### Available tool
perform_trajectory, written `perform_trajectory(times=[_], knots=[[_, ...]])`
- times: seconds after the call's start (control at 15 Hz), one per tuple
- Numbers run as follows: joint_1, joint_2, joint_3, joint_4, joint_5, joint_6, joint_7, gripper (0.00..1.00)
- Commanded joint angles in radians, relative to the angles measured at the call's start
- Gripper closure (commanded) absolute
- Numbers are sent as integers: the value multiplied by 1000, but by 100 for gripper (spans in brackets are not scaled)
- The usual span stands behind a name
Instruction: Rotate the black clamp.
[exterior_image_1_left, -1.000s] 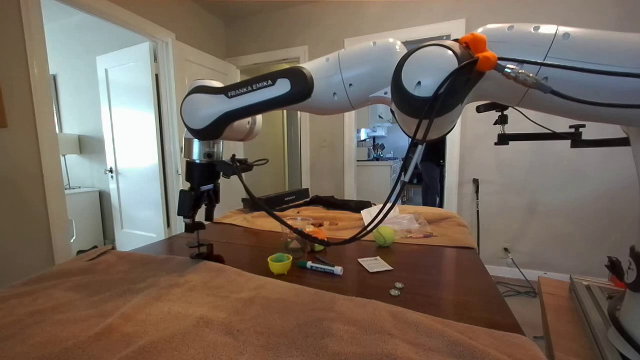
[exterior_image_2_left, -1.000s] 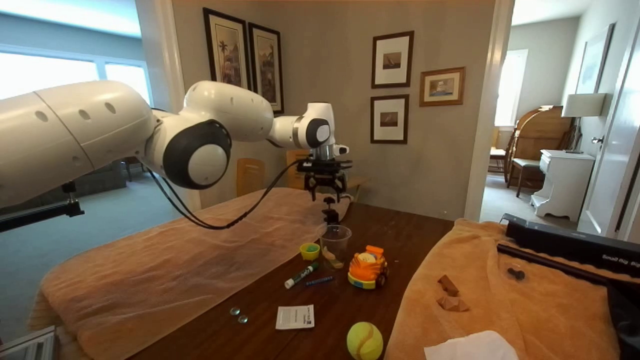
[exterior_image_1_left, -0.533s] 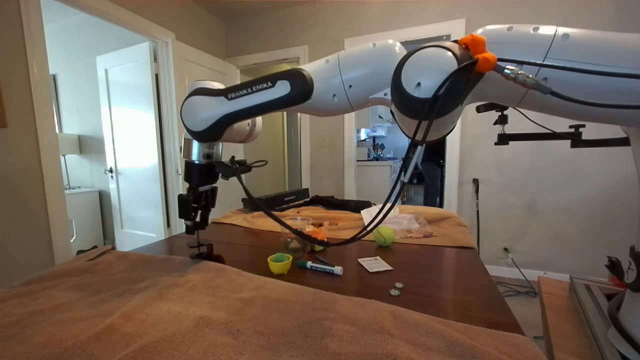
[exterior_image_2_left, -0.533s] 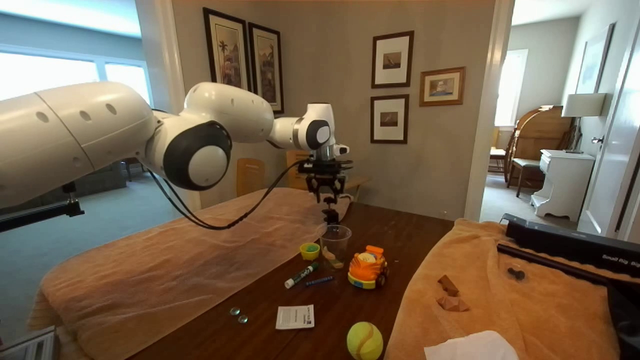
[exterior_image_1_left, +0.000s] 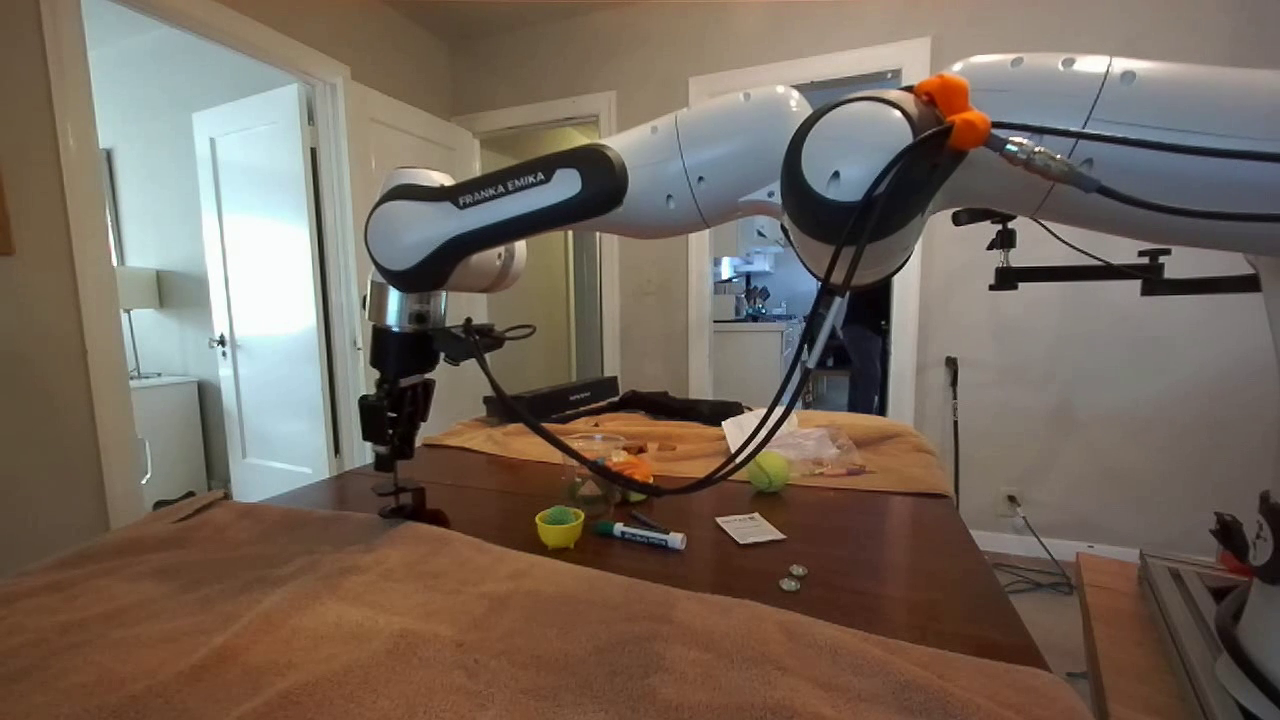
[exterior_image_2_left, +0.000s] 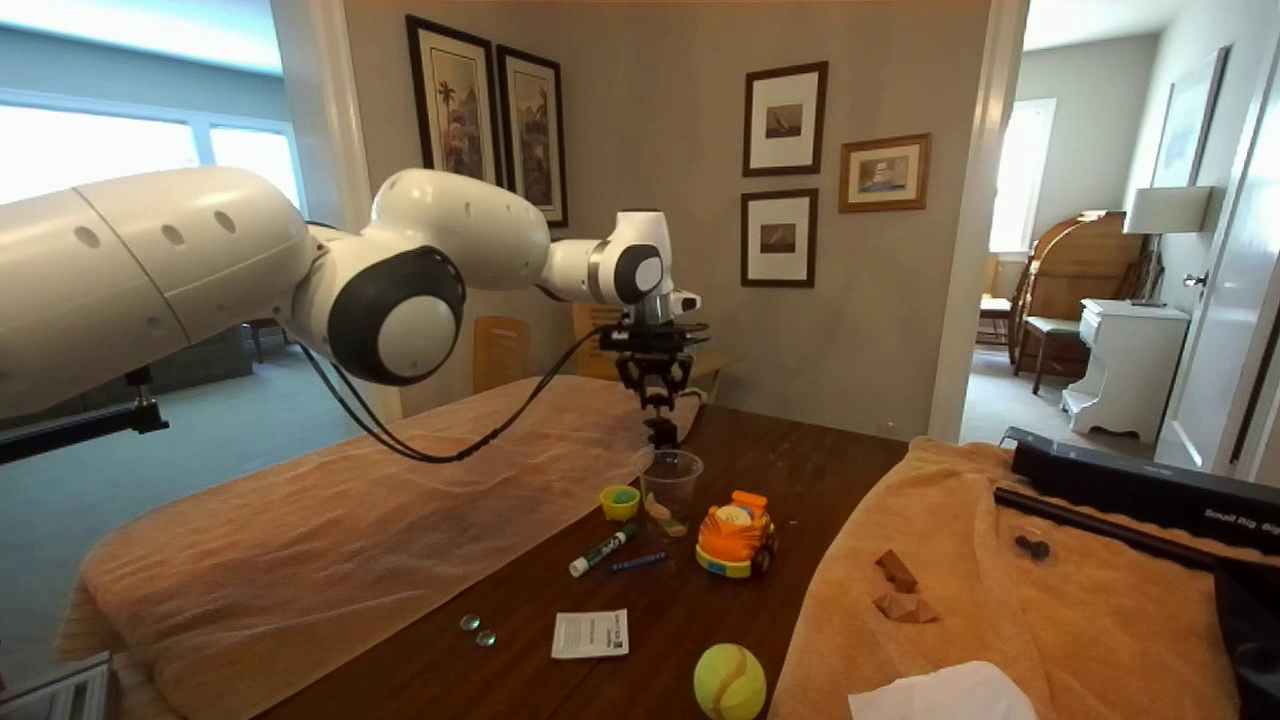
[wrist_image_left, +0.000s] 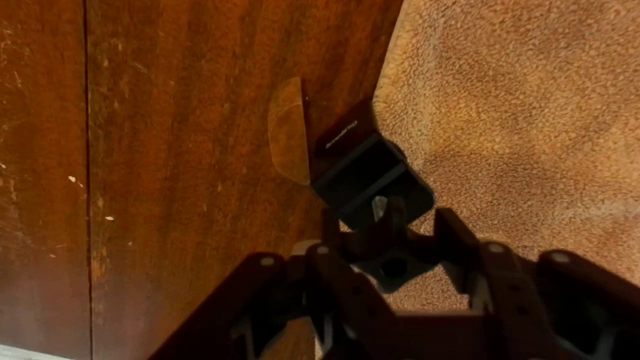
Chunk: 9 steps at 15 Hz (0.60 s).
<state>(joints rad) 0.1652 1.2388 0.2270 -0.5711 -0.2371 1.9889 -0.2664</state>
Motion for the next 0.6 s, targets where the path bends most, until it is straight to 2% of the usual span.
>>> perform_trajectory(times=[0.0,0.2,0.4,0.53], knots=[[-4,25,13,43,11,16,-32,76],[-1,20,7,39,8,7,-19,76],[19,10,-39,37,-12,-19,100,76],[32,8,-74,40,-13,-35,238,76]])
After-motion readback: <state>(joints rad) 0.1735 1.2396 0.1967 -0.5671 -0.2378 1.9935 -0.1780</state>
